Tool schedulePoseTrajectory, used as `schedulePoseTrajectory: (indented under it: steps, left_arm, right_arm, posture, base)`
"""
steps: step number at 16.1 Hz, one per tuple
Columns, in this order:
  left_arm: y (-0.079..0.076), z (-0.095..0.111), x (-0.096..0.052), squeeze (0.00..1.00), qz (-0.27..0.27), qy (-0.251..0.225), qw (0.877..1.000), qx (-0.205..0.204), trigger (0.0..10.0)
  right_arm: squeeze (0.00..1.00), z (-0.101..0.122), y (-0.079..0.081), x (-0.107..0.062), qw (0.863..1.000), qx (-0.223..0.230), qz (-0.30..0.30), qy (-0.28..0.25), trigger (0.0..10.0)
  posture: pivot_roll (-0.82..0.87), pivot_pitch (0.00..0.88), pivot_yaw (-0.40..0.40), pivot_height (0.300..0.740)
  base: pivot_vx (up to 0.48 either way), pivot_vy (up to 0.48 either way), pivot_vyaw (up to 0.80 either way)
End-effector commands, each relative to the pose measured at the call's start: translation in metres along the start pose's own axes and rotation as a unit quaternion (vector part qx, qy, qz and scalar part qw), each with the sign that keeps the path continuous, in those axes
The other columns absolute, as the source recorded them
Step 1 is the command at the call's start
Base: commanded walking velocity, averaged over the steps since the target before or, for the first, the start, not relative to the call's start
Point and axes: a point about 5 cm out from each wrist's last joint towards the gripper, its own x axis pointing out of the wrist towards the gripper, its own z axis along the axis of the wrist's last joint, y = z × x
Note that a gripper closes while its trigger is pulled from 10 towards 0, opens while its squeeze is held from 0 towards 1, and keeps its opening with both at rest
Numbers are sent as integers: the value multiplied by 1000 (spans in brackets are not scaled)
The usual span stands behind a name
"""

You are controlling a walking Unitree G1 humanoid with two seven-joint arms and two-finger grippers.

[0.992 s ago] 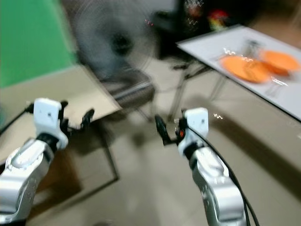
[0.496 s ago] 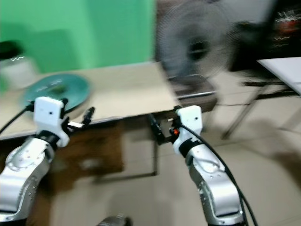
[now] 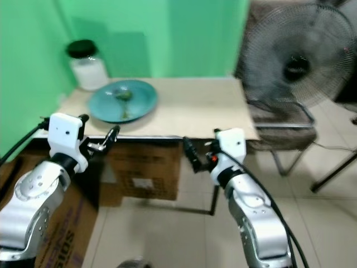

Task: Setting the table

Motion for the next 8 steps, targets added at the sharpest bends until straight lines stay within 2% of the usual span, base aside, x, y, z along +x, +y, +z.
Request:
schedulePoseTrajectory:
  steps: [1, 8]
  left_arm:
    - [3, -2, -1, 0, 5, 6, 1000, 5, 10000]
    - [2, -3, -2, 0, 3, 3, 1000, 2, 10000]
  right_arm:
    - [1000, 0, 3, 2, 1000, -2, 2, 1, 10000]
    - [1000, -1, 2, 7, 1000, -5, 1, 2, 10000]
  posture:
    - [114, 0, 16, 740]
    - [127, 0, 0, 740]
  base:
    - [285, 0, 788]
    - [301, 0, 779]
